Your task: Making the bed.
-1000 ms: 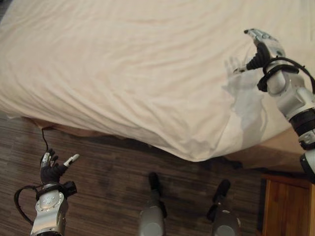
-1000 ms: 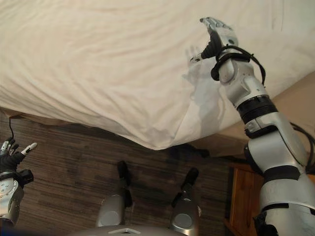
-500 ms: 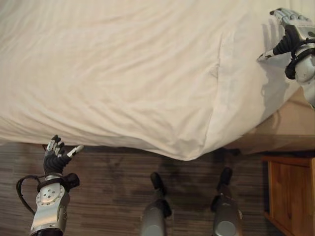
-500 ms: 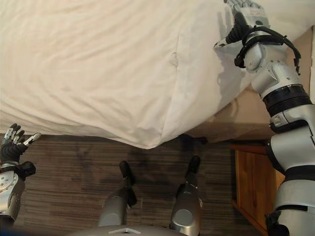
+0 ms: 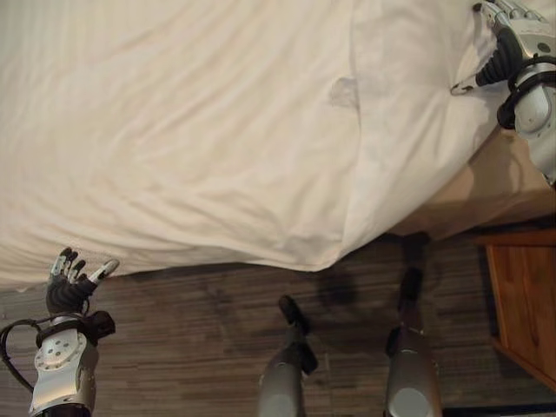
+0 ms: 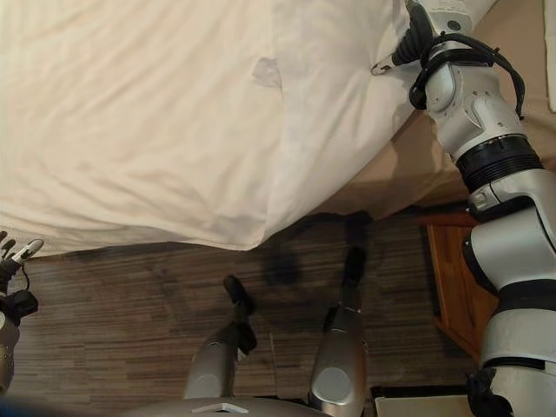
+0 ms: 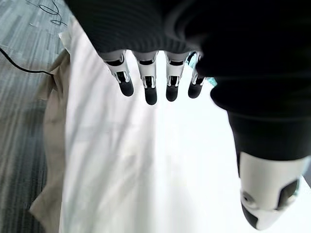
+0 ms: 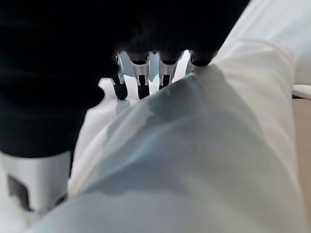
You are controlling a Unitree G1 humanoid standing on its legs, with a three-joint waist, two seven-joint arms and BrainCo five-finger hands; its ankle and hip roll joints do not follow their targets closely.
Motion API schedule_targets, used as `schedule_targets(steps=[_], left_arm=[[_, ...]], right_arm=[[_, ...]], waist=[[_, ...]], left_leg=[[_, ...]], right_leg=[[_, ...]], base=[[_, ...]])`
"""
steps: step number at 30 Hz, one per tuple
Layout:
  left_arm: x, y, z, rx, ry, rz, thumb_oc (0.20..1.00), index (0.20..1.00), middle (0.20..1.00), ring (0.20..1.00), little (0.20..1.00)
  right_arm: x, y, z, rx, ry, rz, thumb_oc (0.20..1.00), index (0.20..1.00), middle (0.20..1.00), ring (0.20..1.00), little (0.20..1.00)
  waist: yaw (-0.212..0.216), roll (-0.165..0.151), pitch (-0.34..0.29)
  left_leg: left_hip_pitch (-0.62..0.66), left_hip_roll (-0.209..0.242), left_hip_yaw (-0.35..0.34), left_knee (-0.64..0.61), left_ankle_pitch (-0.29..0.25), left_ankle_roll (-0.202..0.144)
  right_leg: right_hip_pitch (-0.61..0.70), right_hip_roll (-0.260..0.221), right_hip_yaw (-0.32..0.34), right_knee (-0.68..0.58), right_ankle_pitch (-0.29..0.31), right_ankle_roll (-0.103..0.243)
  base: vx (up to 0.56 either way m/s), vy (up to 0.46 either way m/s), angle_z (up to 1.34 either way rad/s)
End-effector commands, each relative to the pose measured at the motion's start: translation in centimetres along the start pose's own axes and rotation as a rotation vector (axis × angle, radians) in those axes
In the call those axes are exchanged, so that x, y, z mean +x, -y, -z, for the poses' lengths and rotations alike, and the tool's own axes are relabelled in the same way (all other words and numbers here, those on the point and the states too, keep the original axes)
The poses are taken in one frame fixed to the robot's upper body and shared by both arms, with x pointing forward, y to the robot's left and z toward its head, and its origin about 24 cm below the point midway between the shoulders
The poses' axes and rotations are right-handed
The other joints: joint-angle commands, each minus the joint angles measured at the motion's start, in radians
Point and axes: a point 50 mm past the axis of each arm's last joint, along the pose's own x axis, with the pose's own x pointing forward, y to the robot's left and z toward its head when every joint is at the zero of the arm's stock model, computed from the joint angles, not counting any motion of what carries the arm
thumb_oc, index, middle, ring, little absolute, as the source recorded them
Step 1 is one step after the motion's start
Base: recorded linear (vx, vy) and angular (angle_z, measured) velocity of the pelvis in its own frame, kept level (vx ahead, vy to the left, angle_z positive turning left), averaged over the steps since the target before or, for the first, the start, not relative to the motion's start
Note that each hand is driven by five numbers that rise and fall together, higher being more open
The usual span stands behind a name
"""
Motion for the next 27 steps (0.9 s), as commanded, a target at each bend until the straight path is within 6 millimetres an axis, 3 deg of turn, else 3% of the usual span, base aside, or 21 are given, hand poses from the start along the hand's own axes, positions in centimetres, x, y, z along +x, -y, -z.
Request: schedule_targets(steps=[1,2,3,8,19,22,25,26,27], left_arm=[[3.4,2.0,-5.1,0.063,0.167,-0.017,1.000,1.000,1.000,1.000,1.000],[3.5,2.1,-5.2,0.063,0.170,-0.016,1.000,1.000,1.000,1.000,1.000],[3.4,2.6,-5.3,0.008,0.179,-0.019,1.000,1.000,1.000,1.000,1.000],[3.2,3.0,-4.9,-0.053,0.167,-0.037,1.000,1.000,1.000,1.000,1.000],[4.1,6.8,-5.0,-0.064,0.142,0.045,1.000,1.000,1.000,1.000,1.000],[4.3,7.6,-4.6,-0.084,0.116,0.052,1.000,1.000,1.000,1.000,1.000],[4.4,7.6,-4.1,-0.083,0.084,0.043,1.000,1.000,1.000,1.000,1.000],[4.4,7.6,-4.1,-0.081,0.084,0.044,1.000,1.000,1.000,1.000,1.000],[4.7,7.5,-4.0,-0.100,0.068,0.024,1.000,1.000,1.000,1.000,1.000]], right_arm=[[1.5,0.9,-5.2,0.108,0.107,0.084,0.890,0.890,0.890,0.890,0.890],[1.5,1.0,-5.1,0.107,0.104,0.086,0.580,0.580,0.580,0.580,0.580],[1.5,1.0,-5.2,0.132,0.088,0.117,0.200,0.200,0.200,0.200,0.200],[1.6,0.7,-4.4,0.122,0.042,0.118,0.200,0.200,0.200,0.200,0.200],[1.1,0.8,-2.1,0.209,-0.050,0.133,0.200,0.200,0.200,0.200,0.200],[-0.5,-1.5,0.8,0.276,-0.159,0.098,0.200,0.200,0.200,0.200,0.200],[-2.5,-4.4,2.5,0.293,-0.210,0.030,0.200,0.200,0.200,0.200,0.200],[-2.6,-4.4,2.5,0.294,-0.212,0.029,0.200,0.200,0.200,0.200,0.200],[-3.8,-6.1,3.6,0.321,-0.265,-0.006,0.200,0.200,0.200,0.200,0.200]], waist=[[-0.001,-0.036,0.005],[0.003,-0.036,0.005],[0.008,-0.036,0.000],[0.006,-0.042,-0.010],[-0.039,-0.097,-0.035],[-0.069,-0.118,-0.057],[-0.093,-0.138,-0.065],[-0.091,-0.140,-0.065],[-0.108,-0.147,-0.069]], left_leg=[[0.145,0.119,-0.003,0.005,-0.002,-0.128],[0.145,0.119,-0.001,0.005,-0.003,-0.128],[0.146,0.120,0.002,0.005,-0.007,-0.128],[0.147,0.119,-0.005,0.005,-0.013,-0.128],[0.251,0.094,0.003,0.007,-0.070,-0.128],[0.307,0.077,0.010,0.012,-0.096,-0.128],[0.356,0.061,0.015,0.015,-0.116,-0.128],[0.358,0.061,0.016,0.015,-0.116,-0.128],[0.381,0.048,0.024,0.016,-0.126,-0.128]], right_leg=[[-0.146,-0.030,0.022,0.045,0.017,0.093],[-0.147,-0.030,0.023,0.045,0.017,0.093],[-0.151,-0.029,0.027,0.044,0.020,0.093],[-0.145,-0.037,0.020,0.044,0.019,0.092],[-0.049,-0.057,0.015,0.043,0.014,0.091],[-0.003,-0.065,0.023,0.042,0.018,0.093],[0.025,-0.067,0.036,0.043,0.025,0.095],[0.026,-0.067,0.036,0.042,0.024,0.096],[0.035,-0.070,0.046,0.041,0.028,0.098]], base=[[0.03,0.037,0.04],[0.00,0.000,0.00],[-0.02,-0.043,-0.02],[-0.02,-0.015,-0.03],[0.02,0.005,0.05],[0.03,0.023,0.00],[0.01,0.005,-0.04],[0.00,0.018,-0.13],[-0.01,0.025,-0.16]])
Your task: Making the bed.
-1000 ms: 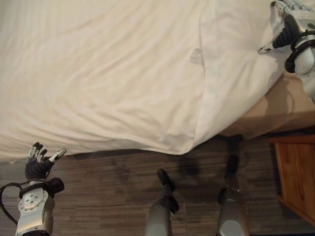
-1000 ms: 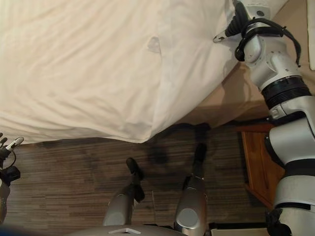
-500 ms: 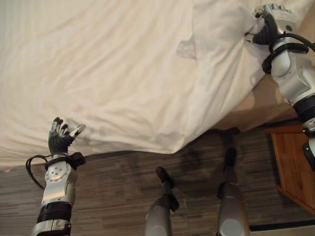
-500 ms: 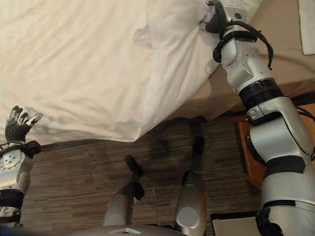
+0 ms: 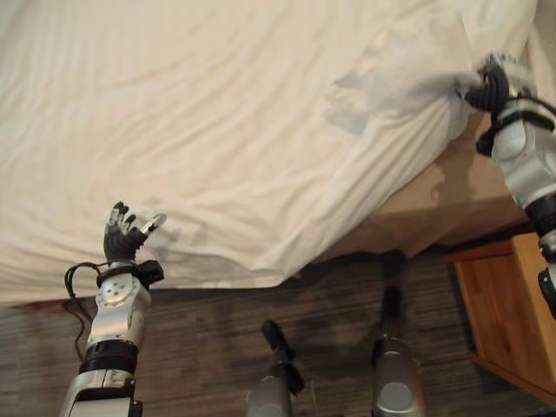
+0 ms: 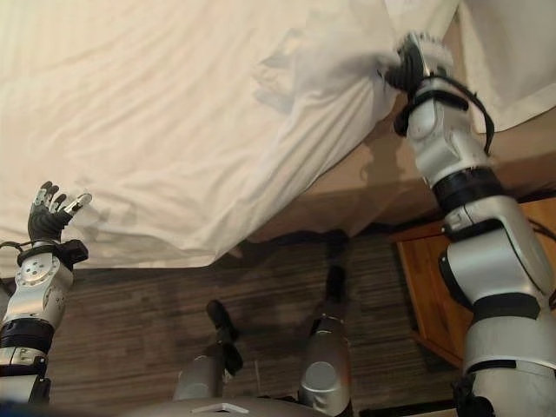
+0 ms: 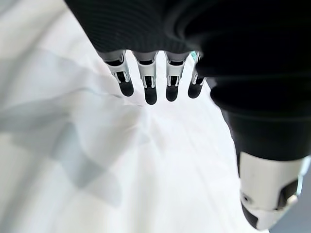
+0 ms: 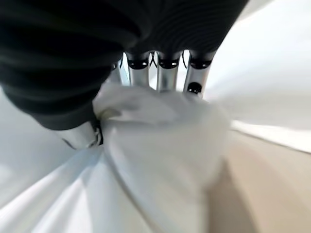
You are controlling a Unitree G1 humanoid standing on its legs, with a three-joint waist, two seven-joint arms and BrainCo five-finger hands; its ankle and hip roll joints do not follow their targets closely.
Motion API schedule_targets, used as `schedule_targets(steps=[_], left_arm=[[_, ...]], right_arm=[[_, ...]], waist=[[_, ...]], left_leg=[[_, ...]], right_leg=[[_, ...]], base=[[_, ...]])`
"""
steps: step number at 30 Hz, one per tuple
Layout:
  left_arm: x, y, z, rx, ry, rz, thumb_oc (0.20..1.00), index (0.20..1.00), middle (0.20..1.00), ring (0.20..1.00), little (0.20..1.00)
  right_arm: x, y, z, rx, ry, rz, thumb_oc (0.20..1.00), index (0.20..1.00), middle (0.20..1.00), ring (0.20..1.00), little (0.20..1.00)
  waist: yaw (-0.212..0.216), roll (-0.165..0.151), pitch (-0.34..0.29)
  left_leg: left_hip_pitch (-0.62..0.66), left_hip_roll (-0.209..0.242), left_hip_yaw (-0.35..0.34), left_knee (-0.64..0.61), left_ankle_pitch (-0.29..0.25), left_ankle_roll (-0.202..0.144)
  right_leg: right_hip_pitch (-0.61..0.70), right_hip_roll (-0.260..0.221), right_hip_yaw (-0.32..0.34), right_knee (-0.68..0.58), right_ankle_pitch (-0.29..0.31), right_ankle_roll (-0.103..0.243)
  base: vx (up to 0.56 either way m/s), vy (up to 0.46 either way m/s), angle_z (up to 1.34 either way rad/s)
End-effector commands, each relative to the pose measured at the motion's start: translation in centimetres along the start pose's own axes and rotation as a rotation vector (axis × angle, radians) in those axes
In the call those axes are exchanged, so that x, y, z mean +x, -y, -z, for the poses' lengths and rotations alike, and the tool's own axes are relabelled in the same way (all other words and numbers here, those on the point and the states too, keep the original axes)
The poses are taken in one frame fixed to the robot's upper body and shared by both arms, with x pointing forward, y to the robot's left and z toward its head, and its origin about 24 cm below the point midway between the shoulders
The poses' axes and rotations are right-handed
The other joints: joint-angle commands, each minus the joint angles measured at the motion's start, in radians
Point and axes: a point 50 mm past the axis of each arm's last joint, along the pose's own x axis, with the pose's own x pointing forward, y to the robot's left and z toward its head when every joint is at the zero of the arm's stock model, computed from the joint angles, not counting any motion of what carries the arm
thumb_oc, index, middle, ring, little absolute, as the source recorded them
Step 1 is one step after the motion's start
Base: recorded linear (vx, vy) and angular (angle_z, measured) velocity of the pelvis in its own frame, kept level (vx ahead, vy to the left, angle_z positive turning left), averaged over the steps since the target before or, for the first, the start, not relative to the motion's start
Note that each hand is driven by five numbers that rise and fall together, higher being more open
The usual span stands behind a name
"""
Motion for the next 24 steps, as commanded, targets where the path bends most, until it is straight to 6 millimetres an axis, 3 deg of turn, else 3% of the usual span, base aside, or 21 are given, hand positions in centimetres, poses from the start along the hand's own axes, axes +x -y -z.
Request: schedule_targets(steps=[1,3,4,8,9,11,12,14,15,17,18,19,20,22,24], left_arm=[[1.0,-0.7,-1.0,-0.010,0.025,-0.055,1.000,1.000,1.000,1.000,1.000],[1.1,-0.4,-0.9,-0.009,0.019,-0.054,1.000,1.000,1.000,1.000,1.000],[1.2,-0.4,-0.6,-0.013,-0.006,-0.069,1.000,1.000,1.000,1.000,1.000],[1.3,0.4,0.4,-0.010,-0.049,-0.069,1.000,1.000,1.000,1.000,1.000],[1.8,1.1,0.0,-0.007,-0.047,-0.068,1.000,1.000,1.000,1.000,1.000],[2.1,1.6,-0.3,-0.001,-0.043,-0.068,1.000,1.000,1.000,1.000,1.000],[2.6,2.0,-1.0,0.001,-0.033,-0.070,1.000,1.000,1.000,1.000,1.000],[2.9,2.6,-1.4,-0.007,-0.028,-0.066,1.000,1.000,1.000,1.000,1.000],[3.1,3.4,-1.5,-0.020,-0.035,-0.059,1.000,1.000,1.000,1.000,1.000],[3.1,3.8,-1.3,-0.039,-0.047,-0.058,1.000,1.000,1.000,1.000,1.000],[3.1,3.8,-1.3,-0.041,-0.047,-0.058,1.000,1.000,1.000,1.000,1.000],[2.7,4.1,-0.6,-0.064,-0.068,-0.061,1.000,1.000,1.000,1.000,1.000],[2.5,4.4,-0.2,-0.079,-0.085,-0.065,1.000,1.000,1.000,1.000,1.000],[2.3,4.9,0.4,-0.110,-0.108,-0.077,1.000,1.000,1.000,1.000,1.000],[2.0,5.3,1.0,-0.142,-0.134,-0.085,1.000,1.000,1.000,1.000,1.000]], right_arm=[[0.4,1.5,0.4,0.098,-0.046,0.090,0.200,0.200,0.200,0.200,0.200],[-0.2,0.4,1.2,0.134,-0.076,0.076,0.200,0.200,0.200,0.200,0.200],[-1.1,-1.0,2.6,0.170,-0.134,0.054,1.000,1.000,1.000,1.000,1.000],[-2.6,-3.3,4.8,0.235,-0.246,0.009,1.000,1.000,1.000,1.000,1.000],[-3.0,-3.8,6.4,0.207,-0.328,-0.005,1.000,1.000,1.000,1.000,1.000],[-3.3,-4.0,7.4,0.176,-0.379,-0.019,1.000,1.000,1.000,1.000,1.000],[-3.7,-3.4,9.3,0.103,-0.455,-0.030,1.000,1.000,1.000,1.000,1.000],[-3.6,-2.7,10.0,0.052,-0.479,-0.019,1.000,1.000,1.000,1.000,1.000],[-4.3,-1.3,12.1,-0.036,-0.546,-0.005,1.000,1.000,1.000,1.000,1.000],[-4.9,0.7,13.7,-0.157,-0.594,0.028,1.000,1.000,1.000,1.000,1.000],[-4.8,0.8,13.7,-0.159,-0.594,0.029,1.000,1.000,1.000,1.000,1.000],[-6.2,2.9,16.1,-0.241,-0.686,0.080,1.000,1.000,1.000,1.000,1.000],[-6.9,3.9,17.1,-0.254,-0.724,0.121,1.000,1.000,1.000,1.000,1.000],[-9.1,5.1,19.4,-0.240,-0.827,0.182,1.000,1.000,1.000,1.000,1.000],[-11.9,4.8,21.7,-0.236,-0.927,0.175,1.000,1.000,1.000,1.000,1.000]], waist=[[-0.007,-0.029,-0.043],[-0.019,-0.036,-0.043],[-0.035,-0.039,-0.043],[-0.064,-0.041,-0.044],[-0.078,-0.037,-0.034],[-0.085,-0.028,-0.023],[-0.104,-0.020,0.000],[-0.117,-0.015,0.017],[-0.140,-0.002,0.038],[-0.165,0.010,0.049],[-0.165,0.012,0.048],[-0.187,0.027,0.055],[-0.196,0.034,0.055],[-0.212,0.045,0.052],[-0.224,0.050,0.039]], left_leg=[[0.206,0.046,0.024,0.020,-0.120,-0.110],[0.213,0.033,0.027,0.021,-0.121,-0.108],[0.229,0.015,0.033,0.025,-0.135,-0.101],[0.235,-0.011,0.041,0.043,-0.153,-0.092],[0.231,-0.025,0.045,0.058,-0.166,-0.087],[0.228,-0.028,0.050,0.066,-0.174,-0.087],[0.213,-0.040,0.056,0.079,-0.177,-0.089],[0.200,-0.045,0.063,0.094,-0.180,-0.089],[0.180,-0.051,0.074,0.122,-0.186,-0.092],[0.160,-0.050,0.087,0.143,-0.190,-0.094],[0.158,-0.050,0.087,0.145,-0.191,-0.094],[0.144,-0.053,0.096,0.158,-0.196,-0.096],[0.131,-0.052,0.103,0.164,-0.198,-0.096],[0.116,-0.062,0.106,0.171,-0.208,-0.087],[0.109,-0.068,0.111,0.172,-0.216,-0.080]], right_leg=[[-0.142,-0.069,0.044,0.034,0.038,0.086],[-0.142,-0.073,0.052,0.033,0.045,0.086],[-0.144,-0.081,0.067,0.034,0.050,0.087],[-0.153,-0.102,0.087,0.035,0.063,0.089],[-0.164,-0.114,0.103,0.038,0.073,0.092],[-0.172,-0.119,0.113,0.039,0.074,0.092],[-0.193,-0.136,0.132,0.041,0.085,0.092],[-0.211,-0.146,0.146,0.046,0.088,0.092],[-0.223,-0.162,0.163,0.044,0.094,0.092],[-0.241,-0.170,0.174,0.045,0.098,0.092],[-0.243,-0.170,0.175,0.046,0.098,0.092],[-0.259,-0.176,0.181,0.048,0.100,0.092],[-0.272,-0.175,0.184,0.049,0.098,0.092],[-0.291,-0.172,0.188,0.048,0.095,0.092],[-0.304,-0.171,0.185,0.047,0.092,0.092]], base=[[-0.01,0.028,-0.16],[-0.02,0.018,-0.14],[-0.02,0.031,-0.14],[-0.04,0.027,-0.07],[-0.05,0.032,0.02],[-0.10,0.082,0.00],[-0.13,0.107,0.01],[-0.12,0.108,-0.05],[-0.12,0.107,-0.17],[-0.05,0.073,-0.21],[-0.03,0.074,-0.11],[-0.03,0.066,-0.10],[-0.03,0.093,-0.07],[-0.01,0.052,-0.27],[0.01,0.010,-0.33]])
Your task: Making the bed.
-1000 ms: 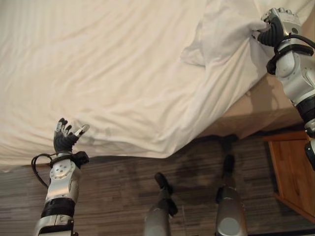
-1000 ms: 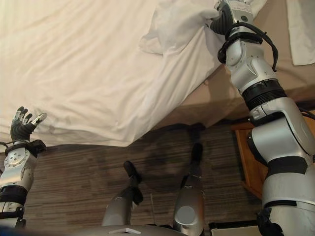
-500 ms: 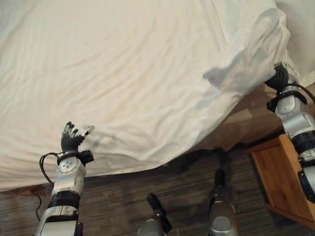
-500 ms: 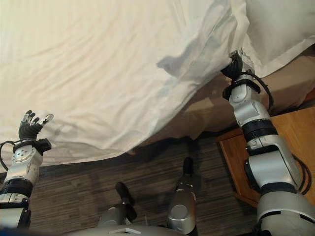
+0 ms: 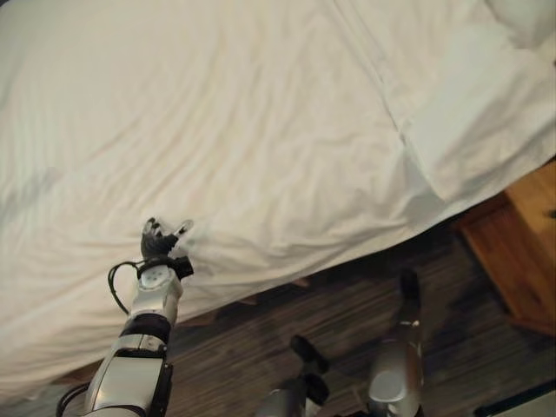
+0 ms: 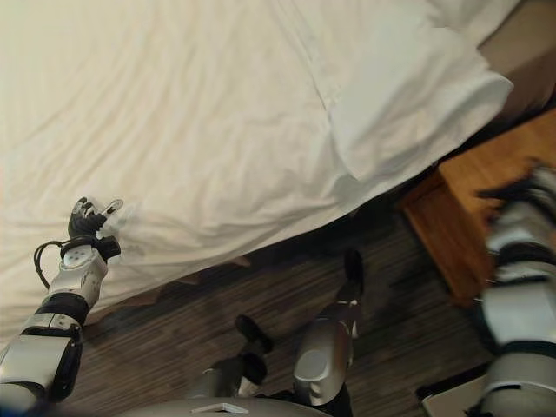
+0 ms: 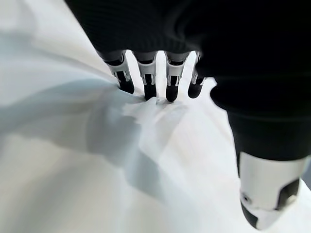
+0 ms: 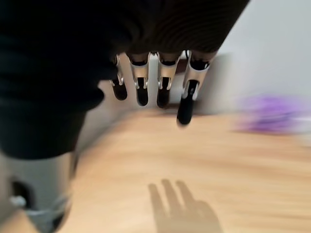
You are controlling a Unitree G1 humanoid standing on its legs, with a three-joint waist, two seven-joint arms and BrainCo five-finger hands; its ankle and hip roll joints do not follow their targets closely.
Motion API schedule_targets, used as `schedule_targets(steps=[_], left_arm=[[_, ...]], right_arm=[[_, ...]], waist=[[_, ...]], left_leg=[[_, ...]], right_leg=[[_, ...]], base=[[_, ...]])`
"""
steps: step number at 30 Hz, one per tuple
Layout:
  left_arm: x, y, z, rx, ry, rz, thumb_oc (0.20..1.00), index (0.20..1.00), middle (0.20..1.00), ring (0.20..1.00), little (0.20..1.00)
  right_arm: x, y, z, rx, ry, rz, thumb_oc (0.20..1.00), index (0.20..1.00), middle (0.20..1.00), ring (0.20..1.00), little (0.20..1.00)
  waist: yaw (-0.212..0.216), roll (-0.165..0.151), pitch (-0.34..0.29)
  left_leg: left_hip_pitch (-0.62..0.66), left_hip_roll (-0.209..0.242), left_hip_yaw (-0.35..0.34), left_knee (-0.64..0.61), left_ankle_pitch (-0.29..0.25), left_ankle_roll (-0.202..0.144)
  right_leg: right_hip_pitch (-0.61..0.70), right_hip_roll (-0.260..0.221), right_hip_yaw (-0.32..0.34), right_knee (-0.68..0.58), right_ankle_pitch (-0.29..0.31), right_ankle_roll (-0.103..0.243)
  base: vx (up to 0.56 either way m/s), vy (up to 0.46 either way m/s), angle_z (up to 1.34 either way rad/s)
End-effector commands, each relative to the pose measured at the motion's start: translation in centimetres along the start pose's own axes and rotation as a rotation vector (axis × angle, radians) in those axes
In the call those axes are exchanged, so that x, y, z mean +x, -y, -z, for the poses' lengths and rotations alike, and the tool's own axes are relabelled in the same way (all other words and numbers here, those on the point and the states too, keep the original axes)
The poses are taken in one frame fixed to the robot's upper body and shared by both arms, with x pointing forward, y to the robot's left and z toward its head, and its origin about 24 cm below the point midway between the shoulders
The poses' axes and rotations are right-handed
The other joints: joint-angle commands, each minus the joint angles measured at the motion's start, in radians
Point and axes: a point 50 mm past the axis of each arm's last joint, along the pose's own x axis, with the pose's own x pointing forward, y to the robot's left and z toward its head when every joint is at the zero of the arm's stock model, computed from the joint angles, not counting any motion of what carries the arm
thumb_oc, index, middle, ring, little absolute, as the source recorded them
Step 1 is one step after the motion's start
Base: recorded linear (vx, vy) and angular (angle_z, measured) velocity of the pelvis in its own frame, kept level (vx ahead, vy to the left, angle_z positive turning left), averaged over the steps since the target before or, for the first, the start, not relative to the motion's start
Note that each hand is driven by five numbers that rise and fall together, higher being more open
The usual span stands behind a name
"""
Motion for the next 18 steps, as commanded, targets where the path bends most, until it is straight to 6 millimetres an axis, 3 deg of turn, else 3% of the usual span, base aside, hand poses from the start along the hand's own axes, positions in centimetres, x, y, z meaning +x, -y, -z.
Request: schedule_targets(steps=[1,4,6,8,9,10,11,14,15,16,17,18], left_arm=[[0.4,2.3,-2.7,-0.120,0.075,0.040,1.000,1.000,1.000,1.000,1.000],[-0.5,3.9,-1.1,-0.119,0.045,0.079,1.000,1.000,1.000,1.000,1.000],[-1.0,4.5,-0.6,-0.122,0.038,0.090,1.000,1.000,1.000,1.000,1.000],[-1.4,4.9,-0.3,-0.138,0.041,0.096,1.000,1.000,1.000,1.000,1.000],[-1.9,5.0,0.0,-0.139,0.051,0.100,1.000,1.000,1.000,1.000,1.000],[-1.9,5.0,0.0,-0.137,0.050,0.100,1.000,1.000,1.000,1.000,1.000],[-2.1,5.0,0.1,-0.136,0.057,0.101,1.000,1.000,1.000,1.000,1.000],[-2.2,4.8,0.2,-0.133,0.059,0.100,1.000,1.000,1.000,1.000,1.000],[-2.4,5.1,0.0,-0.148,0.073,0.103,1.000,1.000,1.000,1.000,1.000],[-2.5,5.0,0.1,-0.144,0.076,0.107,1.000,1.000,1.000,1.000,1.000],[-2.8,4.9,0.0,-0.139,0.097,0.122,1.000,1.000,1.000,1.000,1.000],[-2.8,4.8,0.0,-0.138,0.097,0.120,1.000,1.000,1.000,1.000,1.000]], right_arm=[[-0.4,-0.9,2.4,-0.014,-0.055,0.027,1.000,1.000,1.000,1.000,1.000],[-2.5,-4.6,7.0,-0.011,-0.126,-0.062,1.000,1.000,1.000,1.000,1.000],[-3.8,-6.1,8.5,-0.026,-0.111,-0.089,1.000,1.000,1.000,1.000,1.000],[-4.9,-7.1,8.4,-0.015,-0.058,-0.103,1.000,1.000,1.000,1.000,1.000],[-5.6,-7.1,6.4,0.056,0.047,-0.086,1.000,1.000,1.000,1.000,1.000],[-5.6,-7.2,6.5,0.055,0.046,-0.087,1.000,1.000,1.000,1.000,1.000],[-6.1,-6.9,4.2,0.091,0.156,-0.072,1.000,1.000,1.000,1.000,1.000],[-6.3,-6.5,2.6,0.132,0.219,-0.065,1.000,1.000,1.000,1.000,1.000],[-7.1,-6.1,-0.6,0.244,0.326,-0.056,1.000,1.000,1.000,1.000,1.000],[-7.4,-5.9,-1.7,0.293,0.363,-0.052,1.000,1.000,1.000,1.000,1.000],[-8.0,-4.3,-4.9,0.404,0.468,-0.012,1.000,1.000,1.000,1.000,1.000],[-8.1,-4.4,-5.0,0.404,0.469,-0.013,1.000,1.000,1.000,1.000,1.000]], waist=[[-0.042,-0.019,-0.022],[-0.038,-0.034,-0.064],[-0.040,-0.054,-0.084],[-0.038,-0.072,-0.101],[-0.032,-0.096,-0.116],[-0.031,-0.097,-0.116],[-0.024,-0.121,-0.129],[-0.021,-0.137,-0.132],[-0.005,-0.161,-0.147],[-0.002,-0.173,-0.151],[0.020,-0.194,-0.166],[0.018,-0.195,-0.164]], left_leg=[[0.054,0.129,-0.028,0.169,-0.144,-0.123],[0.056,0.123,-0.030,0.164,-0.152,-0.115],[0.061,0.125,-0.033,0.162,-0.156,-0.111],[0.070,0.128,-0.036,0.158,-0.157,-0.108],[0.083,0.133,-0.043,0.153,-0.155,-0.105],[0.086,0.133,-0.043,0.152,-0.155,-0.105],[0.105,0.140,-0.047,0.144,-0.154,-0.103],[0.121,0.146,-0.049,0.139,-0.152,-0.103],[0.148,0.156,-0.053,0.129,-0.146,-0.103],[0.161,0.160,-0.056,0.124,-0.145,-0.103],[0.181,0.170,-0.064,0.114,-0.137,-0.104],[0.184,0.171,-0.064,0.113,-0.137,-0.105]], right_leg=[[-0.223,0.013,-0.014,0.054,0.049,0.000],[-0.227,0.010,-0.033,0.050,0.047,0.000],[-0.223,0.011,-0.041,0.050,0.045,0.000],[-0.214,0.013,-0.052,0.047,0.043,0.000],[-0.194,0.021,-0.061,0.045,0.040,0.000],[-0.191,0.022,-0.062,0.045,0.040,0.000],[-0.167,0.032,-0.070,0.042,0.037,0.000],[-0.149,0.038,-0.075,0.040,0.035,0.000],[-0.119,0.045,-0.087,0.038,0.033,0.000],[-0.103,0.049,-0.093,0.037,0.033,0.000],[-0.076,0.057,-0.108,0.035,0.034,0.000],[-0.073,0.057,-0.109,0.035,0.033,0.000]], base=[[0.00,-0.017,-0.15],[0.02,-0.041,-0.07],[0.01,-0.048,0.00],[0.00,-0.094,-0.01],[0.00,-0.107,-0.03],[0.02,-0.111,-0.04],[0.02,-0.067,-0.04],[0.02,-0.054,-0.02],[0.04,-0.046,-0.01],[0.08,-0.064,0.01],[0.06,-0.026,0.03],[0.08,-0.036,0.05]])
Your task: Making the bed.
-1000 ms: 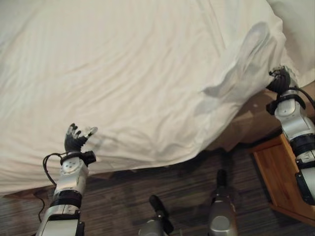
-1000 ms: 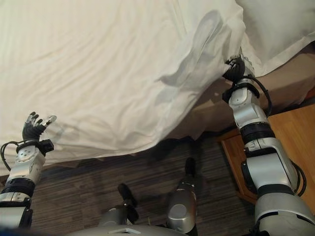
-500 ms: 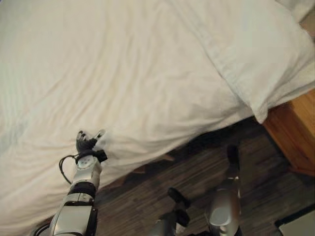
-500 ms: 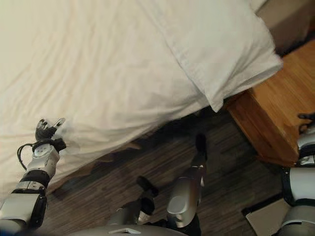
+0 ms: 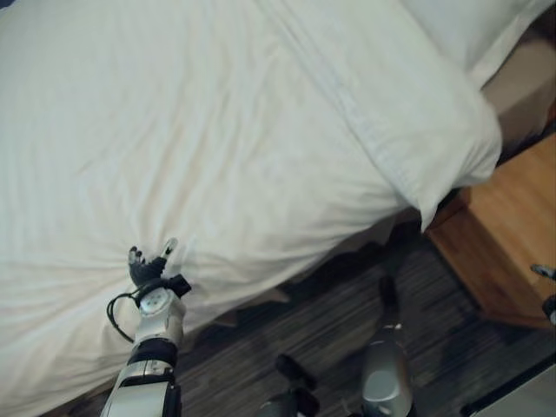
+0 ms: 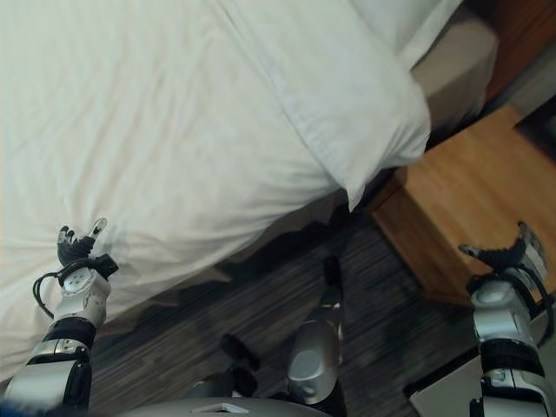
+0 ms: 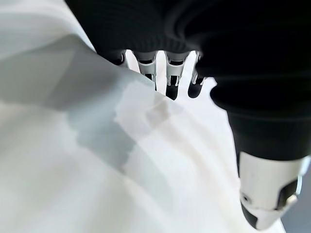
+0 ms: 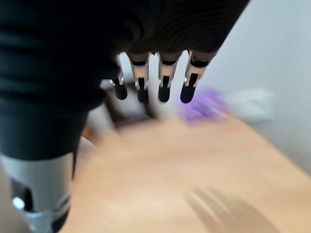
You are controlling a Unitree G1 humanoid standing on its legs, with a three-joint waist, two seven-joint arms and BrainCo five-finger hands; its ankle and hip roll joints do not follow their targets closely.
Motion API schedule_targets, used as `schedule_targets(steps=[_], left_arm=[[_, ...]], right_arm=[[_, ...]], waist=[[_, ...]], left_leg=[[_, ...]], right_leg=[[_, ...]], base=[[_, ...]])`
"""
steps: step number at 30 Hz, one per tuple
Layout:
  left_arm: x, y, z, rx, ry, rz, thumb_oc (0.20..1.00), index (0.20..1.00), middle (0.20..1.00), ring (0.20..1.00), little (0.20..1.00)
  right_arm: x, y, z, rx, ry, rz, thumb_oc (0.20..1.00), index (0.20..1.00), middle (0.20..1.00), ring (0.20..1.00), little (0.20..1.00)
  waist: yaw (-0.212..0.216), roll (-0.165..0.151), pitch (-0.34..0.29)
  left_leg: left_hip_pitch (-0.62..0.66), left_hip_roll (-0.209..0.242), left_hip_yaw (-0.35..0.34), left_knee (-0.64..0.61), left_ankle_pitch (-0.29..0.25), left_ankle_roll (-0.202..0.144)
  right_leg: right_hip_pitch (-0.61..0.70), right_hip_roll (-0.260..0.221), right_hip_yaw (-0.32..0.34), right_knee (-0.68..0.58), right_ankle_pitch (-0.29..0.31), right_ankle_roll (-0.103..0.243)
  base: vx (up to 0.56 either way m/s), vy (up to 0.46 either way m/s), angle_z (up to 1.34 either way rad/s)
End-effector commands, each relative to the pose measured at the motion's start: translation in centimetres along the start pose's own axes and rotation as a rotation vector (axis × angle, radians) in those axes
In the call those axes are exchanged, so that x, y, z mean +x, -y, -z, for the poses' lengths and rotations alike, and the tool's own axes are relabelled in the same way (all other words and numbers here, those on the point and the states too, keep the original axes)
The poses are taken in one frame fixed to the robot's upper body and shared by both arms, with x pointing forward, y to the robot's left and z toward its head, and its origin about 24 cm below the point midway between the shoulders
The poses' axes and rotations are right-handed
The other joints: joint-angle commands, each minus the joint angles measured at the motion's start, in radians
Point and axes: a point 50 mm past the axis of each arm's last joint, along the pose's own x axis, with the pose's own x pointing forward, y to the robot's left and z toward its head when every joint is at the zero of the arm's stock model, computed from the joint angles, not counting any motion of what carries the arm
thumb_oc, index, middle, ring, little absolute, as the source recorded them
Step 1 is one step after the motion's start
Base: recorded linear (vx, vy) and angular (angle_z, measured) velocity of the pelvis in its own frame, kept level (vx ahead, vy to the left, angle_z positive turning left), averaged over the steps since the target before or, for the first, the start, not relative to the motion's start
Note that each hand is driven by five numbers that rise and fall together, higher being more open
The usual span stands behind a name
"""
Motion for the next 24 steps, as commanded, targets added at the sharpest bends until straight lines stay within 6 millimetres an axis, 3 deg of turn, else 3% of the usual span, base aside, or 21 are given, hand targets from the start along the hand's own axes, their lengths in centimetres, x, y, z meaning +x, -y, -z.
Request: schedule_targets(steps=[1,2,3,4,5,6,7,9,12,15,17,19,24], left_arm=[[-1.6,5.5,-1.6,-0.010,0.090,0.232,1.000,1.000,1.000,1.000,1.000],[-1.6,5.5,-1.6,-0.010,0.090,0.232,1.000,1.000,1.000,1.000,1.000],[-1.6,4.7,-1.4,0.004,0.093,0.224,1.000,1.000,1.000,1.000,1.000],[-1.7,4.0,-1.0,0.011,0.086,0.215,1.000,1.000,1.000,1.000,1.000],[-1.6,3.4,-0.9,0.012,0.085,0.209,1.000,1.000,1.000,1.000,1.000],[-1.6,2.8,-0.7,0.024,0.083,0.204,1.000,1.000,1.000,1.000,1.000],[-1.5,2.1,-0.6,0.023,0.076,0.193,1.000,1.000,1.000,1.000,1.000],[-1.5,1.6,-0.4,0.033,0.073,0.188,1.000,1.000,1.000,1.000,1.000],[-1.8,0.5,0.6,0.040,0.039,0.190,1.000,1.000,1.000,1.000,1.000],[-1.9,0.6,0.7,0.033,0.035,0.202,1.000,1.000,1.000,1.000,1.000],[-1.8,0.7,0.6,0.029,0.038,0.210,1.000,1.000,1.000,1.000,1.000],[-1.8,1.2,0.6,0.015,0.038,0.240,1.000,1.000,1.000,1.000,1.000],[-1.0,1.2,0.0,-0.010,0.041,0.217,1.000,1.000,1.000,1.000,1.000]], right_arm=[[1.3,1.7,-6.7,0.125,0.251,0.112,1.000,1.000,1.000,1.000,1.000],[1.3,1.7,-6.7,0.125,0.251,0.112,1.000,1.000,1.000,1.000,1.000],[1.4,2.8,-9.5,0.167,0.348,0.150,1.000,1.000,1.000,1.000,1.000],[1.3,2.9,-10.7,0.213,0.378,0.153,1.000,1.000,1.000,1.000,1.000],[1.4,3.0,-11.4,0.259,0.392,0.144,0.598,0.598,0.598,0.598,0.598],[1.4,3.0,-12.3,0.318,0.406,0.133,0.247,0.247,0.247,0.247,0.247],[1.5,2.9,-13.2,0.387,0.417,0.110,0.200,0.200,0.200,0.200,0.200],[1.5,3.0,-14.0,0.451,0.425,0.091,0.200,0.200,0.200,0.200,0.200],[1.4,2.7,-16.9,0.817,0.430,0.005,0.200,0.200,0.200,0.200,0.200],[2.2,3.7,-19.0,1.064,0.417,-0.002,0.200,0.200,0.200,0.200,0.200],[2.5,4.3,-19.7,1.111,0.420,0.005,0.200,0.200,0.200,0.200,0.200],[3.4,6.1,-21.7,1.308,0.419,0.023,0.200,0.200,0.200,0.200,0.200],[4.2,8.5,-25.2,1.502,0.417,0.045,0.200,0.200,0.200,0.200,0.200]], waist=[[0.009,-0.051,-0.056],[0.009,-0.051,-0.056],[0.031,-0.063,-0.068],[0.044,-0.070,-0.073],[0.056,-0.076,-0.079],[0.068,-0.082,-0.083],[0.078,-0.090,-0.087],[0.087,-0.094,-0.091],[0.125,-0.095,-0.093],[0.152,-0.087,-0.078],[0.153,-0.086,-0.071],[0.179,-0.053,-0.035],[0.197,0.026,0.022]], left_leg=[[0.117,0.090,-0.058,0.107,-0.122,-0.085],[0.117,0.090,-0.058,0.107,-0.122,-0.085],[0.132,0.097,-0.061,0.098,-0.117,-0.087],[0.140,0.102,-0.061,0.092,-0.113,-0.090],[0.142,0.107,-0.063,0.089,-0.110,-0.090],[0.145,0.111,-0.067,0.083,-0.105,-0.092],[0.147,0.114,-0.070,0.075,-0.099,-0.095],[0.148,0.115,-0.073,0.068,-0.093,-0.096],[0.148,0.123,-0.079,0.048,-0.079,-0.105],[0.137,0.132,-0.091,0.040,-0.067,-0.113],[0.128,0.134,-0.095,0.040,-0.059,-0.116],[0.096,0.152,-0.101,0.038,-0.040,-0.132],[0.056,0.158,-0.117,0.039,-0.029,-0.135]], right_leg=[[-0.130,-0.023,-0.084,0.008,0.060,0.033],[-0.130,-0.023,-0.084,0.008,0.060,0.033],[-0.111,-0.018,-0.096,0.006,0.058,0.033],[-0.095,-0.016,-0.106,0.005,0.056,0.033],[-0.090,-0.014,-0.112,0.005,0.057,0.033],[-0.083,-0.011,-0.118,0.005,0.056,0.033],[-0.076,-0.008,-0.124,0.004,0.054,0.033],[-0.069,-0.007,-0.130,0.004,0.054,0.033],[-0.055,-0.002,-0.146,0.006,0.046,0.033],[-0.054,-0.005,-0.158,0.007,0.044,0.033],[-0.055,-0.007,-0.162,0.005,0.047,0.033],[-0.067,-0.005,-0.165,0.006,0.042,0.032],[-0.107,-0.006,-0.134,0.010,0.034,0.032]], base=[[0.03,-0.018,0.07],[0.07,-0.020,0.13],[0.06,-0.012,0.21],[0.08,-0.021,0.19],[0.05,-0.030,0.20],[0.05,-0.028,0.14],[0.05,-0.031,0.19],[0.05,-0.027,0.14],[0.06,-0.034,0.11],[0.03,-0.058,0.14],[0.00,-0.054,0.24],[-0.02,-0.086,0.25],[-0.04,-0.021,0.13]])
